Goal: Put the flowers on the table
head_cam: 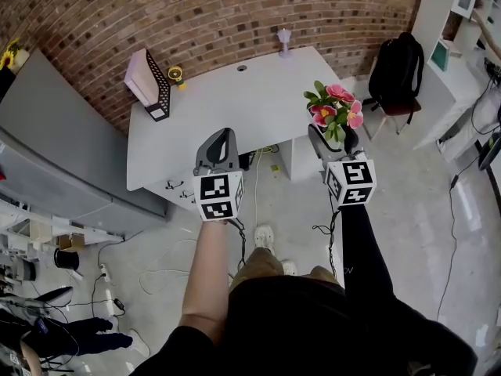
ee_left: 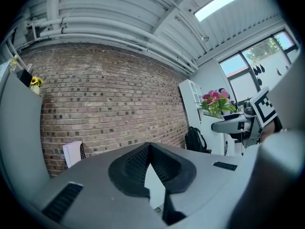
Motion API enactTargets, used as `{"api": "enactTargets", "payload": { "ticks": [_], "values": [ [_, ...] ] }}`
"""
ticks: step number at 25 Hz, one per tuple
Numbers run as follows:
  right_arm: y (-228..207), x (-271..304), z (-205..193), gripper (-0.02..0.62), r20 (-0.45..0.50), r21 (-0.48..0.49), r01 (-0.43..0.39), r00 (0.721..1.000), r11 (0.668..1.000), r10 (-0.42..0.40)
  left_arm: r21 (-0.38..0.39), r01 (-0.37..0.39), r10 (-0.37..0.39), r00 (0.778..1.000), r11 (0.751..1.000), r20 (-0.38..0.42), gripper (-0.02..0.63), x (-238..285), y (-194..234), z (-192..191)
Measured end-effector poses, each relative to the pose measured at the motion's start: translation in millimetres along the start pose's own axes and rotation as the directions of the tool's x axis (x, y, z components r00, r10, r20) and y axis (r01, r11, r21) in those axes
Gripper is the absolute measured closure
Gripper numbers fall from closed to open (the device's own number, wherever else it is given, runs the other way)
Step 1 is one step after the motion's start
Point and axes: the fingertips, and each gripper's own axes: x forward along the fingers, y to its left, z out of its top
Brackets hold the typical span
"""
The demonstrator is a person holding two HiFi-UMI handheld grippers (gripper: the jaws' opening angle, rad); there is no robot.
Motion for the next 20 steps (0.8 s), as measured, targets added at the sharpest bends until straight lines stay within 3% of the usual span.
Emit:
{"api": "enactTargets", "payload": {
  "ticks": [9,20],
  "values": [
    [-5,87,-8,0.262,0.022,-0.001,0.003,1.000,1.000,-0.003,-0.016,0.012,-0.011,0.999,1.000,0.031,0.600,72,47,-11],
    [-19,241,-6,0.262,0.069,-0.019,0.044,0.997,0.999,-0.042,-0.057,0.027,-0.025,0.998,0.998,0.049,0.600,202,144,-9]
  ]
}}
